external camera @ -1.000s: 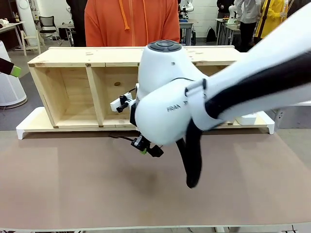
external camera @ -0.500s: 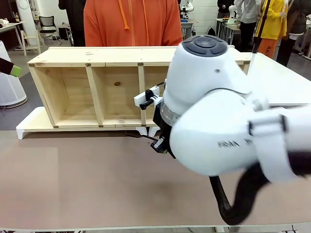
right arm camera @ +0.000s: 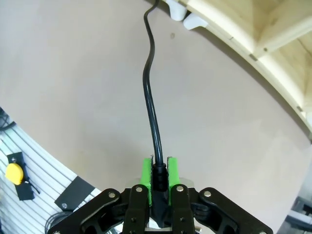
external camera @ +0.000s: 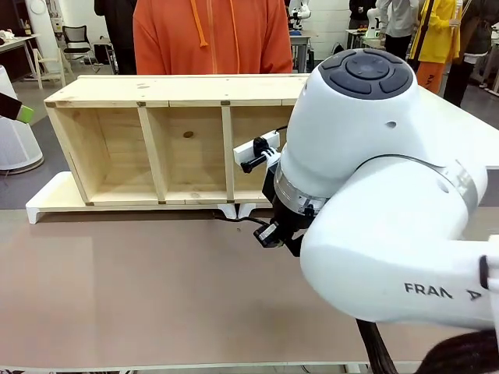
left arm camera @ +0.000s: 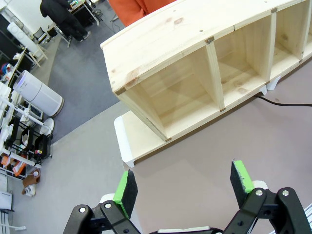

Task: Perform cable management.
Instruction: Pull the grasped Power Cable to the location of the Power Strip, then release the Power Cable when the human grasps it.

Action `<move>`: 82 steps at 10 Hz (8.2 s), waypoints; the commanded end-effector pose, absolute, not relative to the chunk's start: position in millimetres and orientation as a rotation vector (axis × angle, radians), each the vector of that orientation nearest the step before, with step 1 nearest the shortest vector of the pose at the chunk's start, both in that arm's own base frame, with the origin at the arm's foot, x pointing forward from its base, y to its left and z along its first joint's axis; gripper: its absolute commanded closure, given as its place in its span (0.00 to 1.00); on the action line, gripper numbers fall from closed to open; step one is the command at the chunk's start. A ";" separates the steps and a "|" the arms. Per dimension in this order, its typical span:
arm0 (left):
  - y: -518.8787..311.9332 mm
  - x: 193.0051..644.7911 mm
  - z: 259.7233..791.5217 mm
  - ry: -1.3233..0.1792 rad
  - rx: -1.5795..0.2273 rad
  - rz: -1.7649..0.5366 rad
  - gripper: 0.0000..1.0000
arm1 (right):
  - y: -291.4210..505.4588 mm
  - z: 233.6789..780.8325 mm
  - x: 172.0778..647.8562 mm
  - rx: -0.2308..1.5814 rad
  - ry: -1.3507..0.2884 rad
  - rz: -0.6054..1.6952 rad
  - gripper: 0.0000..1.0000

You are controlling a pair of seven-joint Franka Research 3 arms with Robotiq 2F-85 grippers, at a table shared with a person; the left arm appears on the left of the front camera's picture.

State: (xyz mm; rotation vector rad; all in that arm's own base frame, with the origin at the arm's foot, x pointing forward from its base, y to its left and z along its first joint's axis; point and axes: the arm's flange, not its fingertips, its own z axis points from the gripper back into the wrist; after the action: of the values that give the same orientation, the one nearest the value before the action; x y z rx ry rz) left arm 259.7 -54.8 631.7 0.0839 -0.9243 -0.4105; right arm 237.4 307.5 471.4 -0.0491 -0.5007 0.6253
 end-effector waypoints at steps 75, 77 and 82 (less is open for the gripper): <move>-55.3 261.6 632.4 -0.935 0.086 -0.410 0.00 | -9.9 585.9 505.3 0.057 -0.599 -0.087 0.84; -55.3 261.6 632.4 -0.935 0.086 -0.410 0.00 | -9.9 585.9 505.3 0.057 -0.599 -0.087 0.84; -55.3 261.6 632.4 -0.935 0.086 -0.410 0.00 | -9.9 585.9 505.3 0.057 -0.599 -0.087 0.84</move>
State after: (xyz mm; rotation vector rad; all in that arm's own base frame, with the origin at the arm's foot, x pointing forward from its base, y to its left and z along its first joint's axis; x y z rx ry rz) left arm 259.7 -54.8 631.8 0.0834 -0.9245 -0.4106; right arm 504.5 -11.2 586.1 0.0557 -0.5943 -0.0866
